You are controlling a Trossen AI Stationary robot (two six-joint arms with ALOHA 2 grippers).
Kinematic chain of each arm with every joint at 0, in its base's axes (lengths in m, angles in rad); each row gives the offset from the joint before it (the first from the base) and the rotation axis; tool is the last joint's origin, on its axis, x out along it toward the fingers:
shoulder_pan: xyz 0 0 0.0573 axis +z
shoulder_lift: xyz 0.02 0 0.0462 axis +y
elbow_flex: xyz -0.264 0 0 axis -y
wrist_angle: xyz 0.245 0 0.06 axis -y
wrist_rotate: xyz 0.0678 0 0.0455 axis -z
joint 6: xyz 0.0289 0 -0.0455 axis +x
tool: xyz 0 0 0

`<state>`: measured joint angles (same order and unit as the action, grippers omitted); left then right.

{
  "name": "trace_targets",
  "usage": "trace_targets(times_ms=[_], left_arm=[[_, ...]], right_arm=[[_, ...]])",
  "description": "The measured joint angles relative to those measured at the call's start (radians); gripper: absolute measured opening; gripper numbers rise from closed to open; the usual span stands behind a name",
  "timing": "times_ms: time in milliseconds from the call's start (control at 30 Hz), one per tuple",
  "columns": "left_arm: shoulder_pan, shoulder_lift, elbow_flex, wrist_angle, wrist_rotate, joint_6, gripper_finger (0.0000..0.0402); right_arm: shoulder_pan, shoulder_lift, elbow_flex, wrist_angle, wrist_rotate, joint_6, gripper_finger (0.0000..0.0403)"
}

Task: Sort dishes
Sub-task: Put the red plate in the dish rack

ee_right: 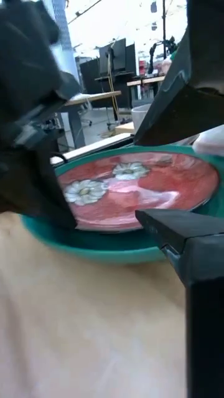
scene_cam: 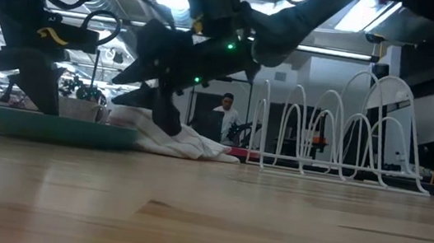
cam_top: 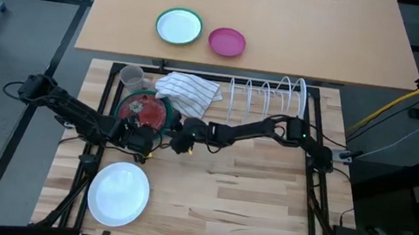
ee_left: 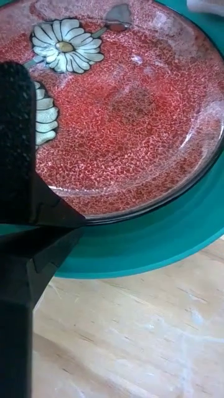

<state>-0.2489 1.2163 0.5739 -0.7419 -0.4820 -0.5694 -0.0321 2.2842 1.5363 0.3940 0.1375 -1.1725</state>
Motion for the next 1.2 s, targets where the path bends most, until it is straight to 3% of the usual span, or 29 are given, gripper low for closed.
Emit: trace_targets(times_ms=[233, 433, 967, 1200], left_arm=[[0.000, 0.000, 0.000, 0.003, 0.000, 0.000, 0.0000], [0.000, 0.000, 0.000, 0.003, 0.000, 0.000, 0.0000], [0.000, 0.000, 0.000, -0.001, 0.020, 0.020, 0.0002], [0.000, 0.000, 0.000, -0.002, 0.045, 0.020, 0.0058]], right_arm=[[-0.049, 0.006, 0.053, -0.144, -0.006, -0.040, 0.0179], [-0.092, 0.006, 0.107, -0.281, -0.135, -0.042, 0.0179], [-0.051, 0.006, 0.135, -0.290, -0.148, 0.004, 0.0179], [-0.017, 0.006, 0.135, -0.292, -0.141, 0.004, 0.0179]])
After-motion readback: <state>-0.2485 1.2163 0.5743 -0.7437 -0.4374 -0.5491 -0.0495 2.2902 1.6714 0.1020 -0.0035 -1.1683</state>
